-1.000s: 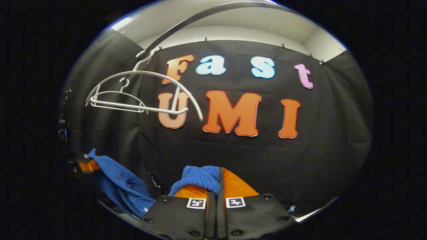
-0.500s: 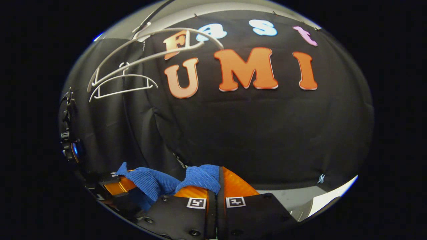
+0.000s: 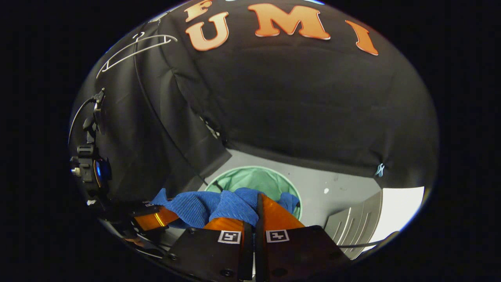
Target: Grasp the clothes on the hanger with both hands and then place them into the laundry hamper below.
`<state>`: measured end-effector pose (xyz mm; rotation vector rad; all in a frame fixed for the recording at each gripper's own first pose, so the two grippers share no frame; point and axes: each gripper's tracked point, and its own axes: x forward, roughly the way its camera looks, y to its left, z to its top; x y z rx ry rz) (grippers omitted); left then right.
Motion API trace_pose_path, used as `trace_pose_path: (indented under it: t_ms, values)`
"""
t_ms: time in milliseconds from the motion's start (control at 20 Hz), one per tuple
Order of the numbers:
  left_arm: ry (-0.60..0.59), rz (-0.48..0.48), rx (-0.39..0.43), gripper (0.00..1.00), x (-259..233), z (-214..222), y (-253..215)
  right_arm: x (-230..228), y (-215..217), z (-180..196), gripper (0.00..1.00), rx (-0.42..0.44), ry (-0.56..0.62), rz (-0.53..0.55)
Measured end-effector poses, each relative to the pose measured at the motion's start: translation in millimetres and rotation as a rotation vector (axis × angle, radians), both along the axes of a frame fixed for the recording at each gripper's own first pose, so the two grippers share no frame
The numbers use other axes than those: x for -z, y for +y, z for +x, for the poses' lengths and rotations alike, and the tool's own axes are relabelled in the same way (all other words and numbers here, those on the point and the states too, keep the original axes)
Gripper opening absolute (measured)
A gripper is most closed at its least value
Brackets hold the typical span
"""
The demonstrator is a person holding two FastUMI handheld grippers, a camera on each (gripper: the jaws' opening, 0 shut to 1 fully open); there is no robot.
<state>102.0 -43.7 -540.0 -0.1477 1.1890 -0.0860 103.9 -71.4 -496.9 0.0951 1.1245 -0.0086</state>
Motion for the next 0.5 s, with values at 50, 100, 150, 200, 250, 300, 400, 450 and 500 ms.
trace_pose_path:
  t_ms: [50,100,150,200,250,300,400,450,500]
  values:
    - [0.015,0.007,-0.009,0.07,4.1,-3.5,2.2,5.8,0.9,-7.6,0.10,-0.007,0.024,0.004]
    - [0.025,0.011,-0.014,0.08,5.1,-8.9,0.7,9.4,2.1,-10.3,0.10,-0.011,0.049,0.001]
    - [0.035,0.015,-0.017,0.09,6.6,-11.8,2.8,13.3,3.1,-14.1,0.10,-0.013,0.074,-0.003]
    - [0.039,0.018,-0.021,0.09,9.1,-16.1,4.8,16.5,3.8,-16.0,0.10,-0.010,0.086,-0.006]
    - [0.043,0.028,-0.028,0.10,8.0,-16.8,7.6,21.5,5.6,-17.7,0.10,-0.006,0.100,-0.008]
    - [0.047,0.034,-0.035,0.10,9.7,-19.8,9.8,23.9,9.3,-20.6,0.10,-0.009,0.114,0.006]
    - [0.045,0.039,-0.054,0.17,8.0,-17.9,13.3,27.0,11.3,-25.2,0.10,-0.021,0.131,0.007]
    - [0.044,0.056,-0.057,0.48,7.5,-18.2,14.5,29.8,10.9,-24.4,0.24,-0.027,0.125,0.004]
    - [0.043,0.071,-0.055,0.51,6.7,-18.7,17.1,29.4,12.4,-23.9,0.31,-0.036,0.123,0.007]
